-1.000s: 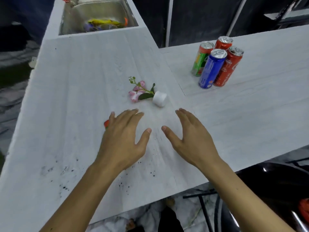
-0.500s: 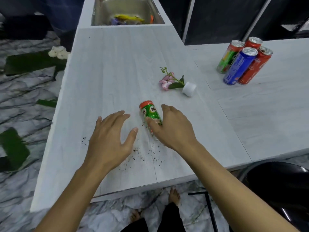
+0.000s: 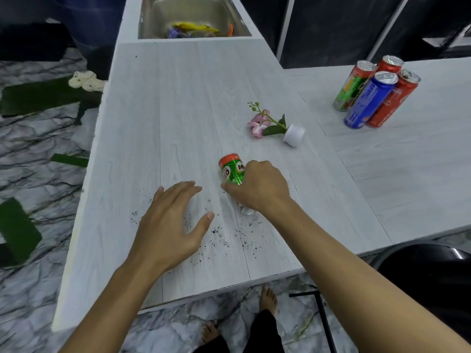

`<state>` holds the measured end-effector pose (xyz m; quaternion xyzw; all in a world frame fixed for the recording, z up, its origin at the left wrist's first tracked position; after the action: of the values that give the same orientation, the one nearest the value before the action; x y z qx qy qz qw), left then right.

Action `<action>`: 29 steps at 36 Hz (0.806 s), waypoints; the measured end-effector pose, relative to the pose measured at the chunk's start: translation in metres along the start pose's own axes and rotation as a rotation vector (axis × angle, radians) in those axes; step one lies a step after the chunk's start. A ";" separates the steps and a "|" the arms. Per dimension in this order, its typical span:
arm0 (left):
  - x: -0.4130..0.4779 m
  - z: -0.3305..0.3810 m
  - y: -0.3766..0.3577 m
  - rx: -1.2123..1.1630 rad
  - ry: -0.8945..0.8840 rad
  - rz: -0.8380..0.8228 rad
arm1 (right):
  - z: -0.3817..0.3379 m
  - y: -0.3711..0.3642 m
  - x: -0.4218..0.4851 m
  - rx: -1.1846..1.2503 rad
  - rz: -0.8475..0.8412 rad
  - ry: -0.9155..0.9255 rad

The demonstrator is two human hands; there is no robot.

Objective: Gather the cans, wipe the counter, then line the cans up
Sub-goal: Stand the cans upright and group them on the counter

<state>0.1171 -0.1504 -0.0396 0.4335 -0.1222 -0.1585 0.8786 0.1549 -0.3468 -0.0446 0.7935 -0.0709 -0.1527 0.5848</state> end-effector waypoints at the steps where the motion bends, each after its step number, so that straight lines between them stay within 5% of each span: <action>1: 0.000 0.000 0.000 0.000 -0.006 -0.002 | 0.000 -0.001 0.001 0.000 -0.002 -0.001; 16: 0.004 0.005 -0.007 -0.025 -0.043 -0.010 | 0.008 0.001 0.001 0.077 0.016 -0.001; 29: 0.030 0.044 -0.020 -0.058 -0.129 -0.018 | 0.068 0.048 -0.046 0.438 0.259 0.035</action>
<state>0.1262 -0.2052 -0.0276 0.3977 -0.1703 -0.1974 0.8797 0.0922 -0.4098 -0.0101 0.8881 -0.1932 -0.0440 0.4148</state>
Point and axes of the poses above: each hand's wrist, its own x-axis towards the middle knuckle, its own y-axis out of the back of the hand, z = x × y, the point moved 10 cm from there along x, towards the middle knuckle, and after that the axes turned 4 degrees about -x, right-handed, at the moved point
